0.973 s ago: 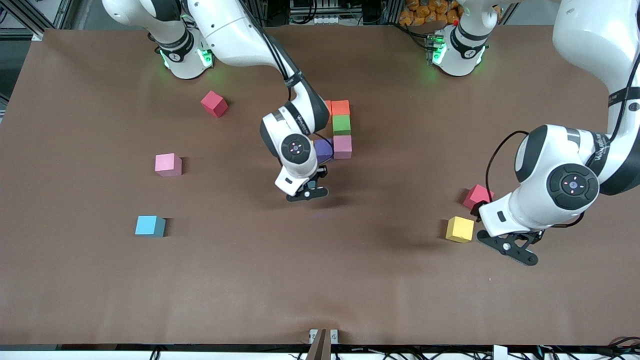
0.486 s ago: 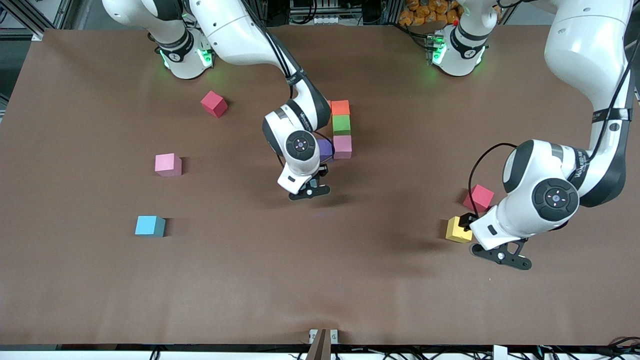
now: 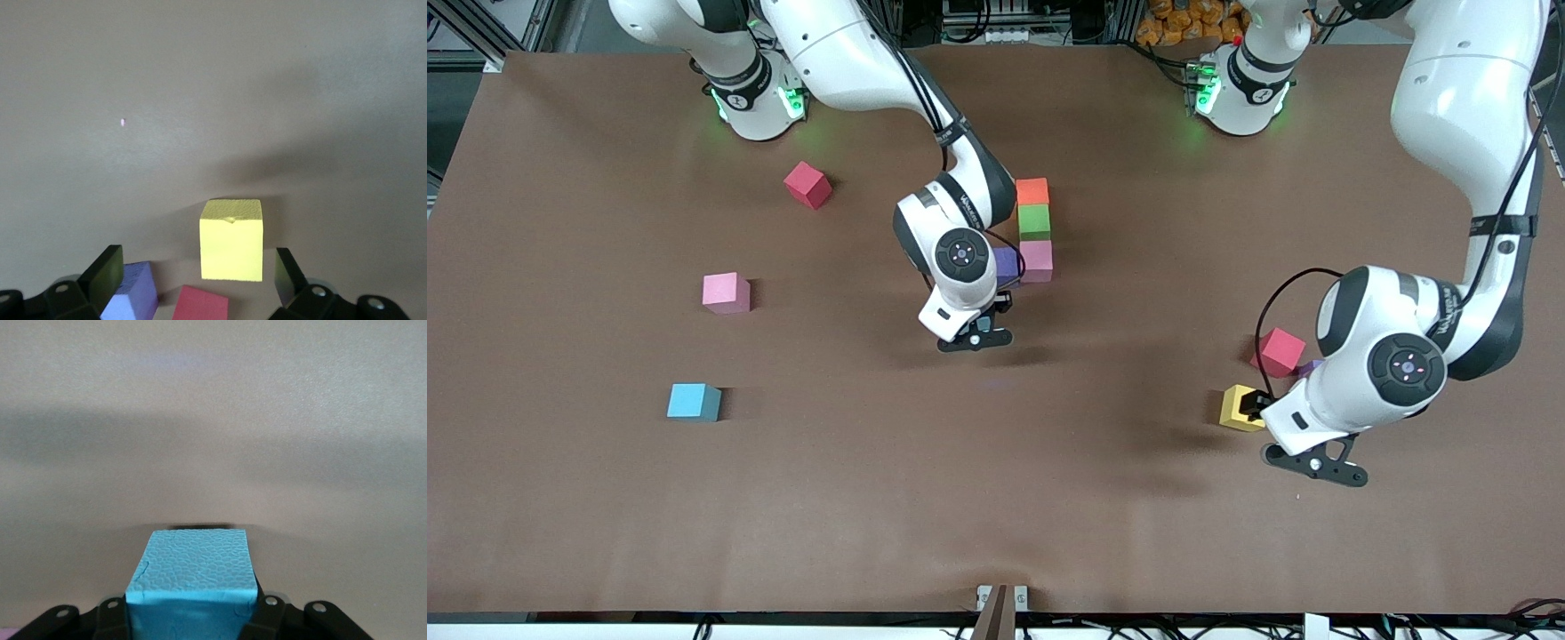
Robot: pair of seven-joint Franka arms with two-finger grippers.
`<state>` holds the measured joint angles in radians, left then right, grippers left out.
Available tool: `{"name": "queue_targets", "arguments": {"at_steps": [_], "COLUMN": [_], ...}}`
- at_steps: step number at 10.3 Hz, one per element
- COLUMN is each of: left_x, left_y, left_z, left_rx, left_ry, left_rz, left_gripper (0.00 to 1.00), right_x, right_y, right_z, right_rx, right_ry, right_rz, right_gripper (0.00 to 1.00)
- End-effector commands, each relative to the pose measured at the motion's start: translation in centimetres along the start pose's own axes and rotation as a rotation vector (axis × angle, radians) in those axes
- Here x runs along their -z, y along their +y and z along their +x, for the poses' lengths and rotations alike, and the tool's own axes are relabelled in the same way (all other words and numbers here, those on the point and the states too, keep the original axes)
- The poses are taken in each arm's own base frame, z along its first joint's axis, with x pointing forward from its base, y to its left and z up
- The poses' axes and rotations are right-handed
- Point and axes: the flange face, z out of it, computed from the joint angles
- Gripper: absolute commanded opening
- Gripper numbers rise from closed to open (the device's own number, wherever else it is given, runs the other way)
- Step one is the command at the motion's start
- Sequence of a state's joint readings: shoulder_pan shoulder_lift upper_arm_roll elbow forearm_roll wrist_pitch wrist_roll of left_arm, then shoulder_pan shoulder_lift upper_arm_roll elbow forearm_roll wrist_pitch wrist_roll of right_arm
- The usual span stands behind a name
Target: Form number 2 with 11 blocks
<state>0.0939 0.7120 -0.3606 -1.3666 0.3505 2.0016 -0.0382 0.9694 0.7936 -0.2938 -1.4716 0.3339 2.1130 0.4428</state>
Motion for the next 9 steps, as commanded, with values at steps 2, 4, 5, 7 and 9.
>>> {"name": "queue_targets", "arguments": {"at_steps": [2, 4, 5, 7, 9], "left_x": [-1.8, -2.9, -3.0, -3.4, -4.7], "left_y": [0.5, 0.6, 0.8, 0.6, 0.3], "left_z": [0.2, 0.2, 0.2, 0.2, 0.1], "left_rx": [0.002, -0.011, 0.001, 0.006, 0.049], "left_ry": [-0.002, -0.016, -0.018, -0.021, -0.021], "left_rz": [-0.013, -0.021, -0.021, -0.023, -0.043], "left_gripper": [1.0, 1.0, 1.0, 1.0, 1.0], "right_x": [0.0, -1.0, -1.4, -1.4, -1.3], "right_y": [0.7, 1.0, 0.9, 0.6, 0.6], "right_z": [-1.0, -1.3, -1.6, -1.8, -1.8], "right_rx": [-0.008, -0.003, 0.001, 0.003, 0.002], "right_ry": [-0.015, -0.012, -0.003, -0.002, -0.002], "right_rz": [-0.004, -0.008, -0.008, -0.005, -0.004], "right_gripper": [0.0, 0.0, 0.0, 0.0, 0.0]}}
